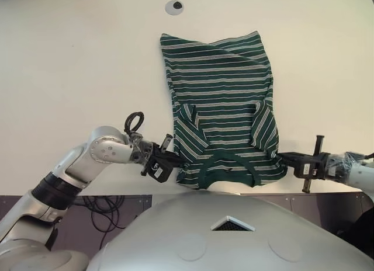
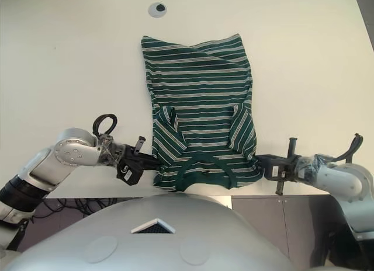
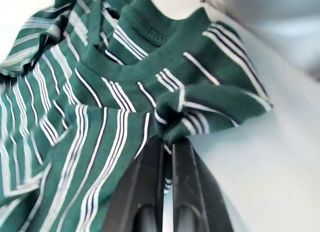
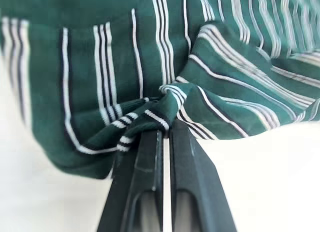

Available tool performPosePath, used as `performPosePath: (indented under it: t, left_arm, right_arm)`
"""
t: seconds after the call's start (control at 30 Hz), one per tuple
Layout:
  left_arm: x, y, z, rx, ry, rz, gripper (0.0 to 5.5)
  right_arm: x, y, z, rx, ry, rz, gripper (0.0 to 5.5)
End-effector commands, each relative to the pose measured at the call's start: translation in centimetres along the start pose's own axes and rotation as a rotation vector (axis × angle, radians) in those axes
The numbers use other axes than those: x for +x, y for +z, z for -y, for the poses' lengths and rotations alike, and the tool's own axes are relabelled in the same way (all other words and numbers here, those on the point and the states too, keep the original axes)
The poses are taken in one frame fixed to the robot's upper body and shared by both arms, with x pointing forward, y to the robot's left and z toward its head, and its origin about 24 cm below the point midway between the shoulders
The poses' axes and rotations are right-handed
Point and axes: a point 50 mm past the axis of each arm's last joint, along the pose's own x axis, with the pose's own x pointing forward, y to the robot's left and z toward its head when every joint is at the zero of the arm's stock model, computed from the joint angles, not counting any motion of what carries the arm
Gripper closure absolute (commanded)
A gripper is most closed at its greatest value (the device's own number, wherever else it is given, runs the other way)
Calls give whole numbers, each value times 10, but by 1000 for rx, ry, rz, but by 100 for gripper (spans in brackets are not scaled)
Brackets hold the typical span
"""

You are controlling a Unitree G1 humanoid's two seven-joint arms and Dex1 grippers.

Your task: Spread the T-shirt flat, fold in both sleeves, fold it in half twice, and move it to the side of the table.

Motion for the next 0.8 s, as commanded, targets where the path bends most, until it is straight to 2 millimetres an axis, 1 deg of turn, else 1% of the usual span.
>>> performPosePath:
  t: [0.03, 0.1, 0.17, 0.23, 0.3, 0.4, 0.5, 0.6, 0.7, 0.8]
  left_arm:
    - [-23, -14, 17, -188, -52, -82, 548]
    - [-32, -14, 25, -263, -65, -72, 548]
    - [-37, -7, 30, -338, -75, -16, 548]
    - [-40, 2, 29, -369, -47, 42, 548]
    - [-44, 7, 26, -389, -12, 85, 548]
    - [-48, 12, 11, -410, 116, 154, 548]
    - [-54, 12, -14, -444, 308, 225, 548]
    - [-60, 5, -35, -501, 493, 246, 548]
    - [-71, -11, -58, -666, 692, 275, 548]
    - [-75, -18, -75, -756, 783, 337, 548]
  right_arm:
    - [5, 7, -17, 232, 89, 86, 550]
    - [7, 9, -27, 300, 144, 106, 550]
    - [9, 20, -31, 354, 164, 177, 550]
    - [9, 33, -28, 389, 142, 252, 550]
    - [8, 40, -20, 427, 105, 308, 550]
    - [4, 48, -3, 505, 28, 393, 550]
    - [0, 51, 17, 592, -57, 485, 550]
    - [0, 51, 31, 649, -114, 523, 550]
    - [1, 49, 52, 719, -193, 578, 550]
    - [3, 48, 77, 773, -311, 626, 550]
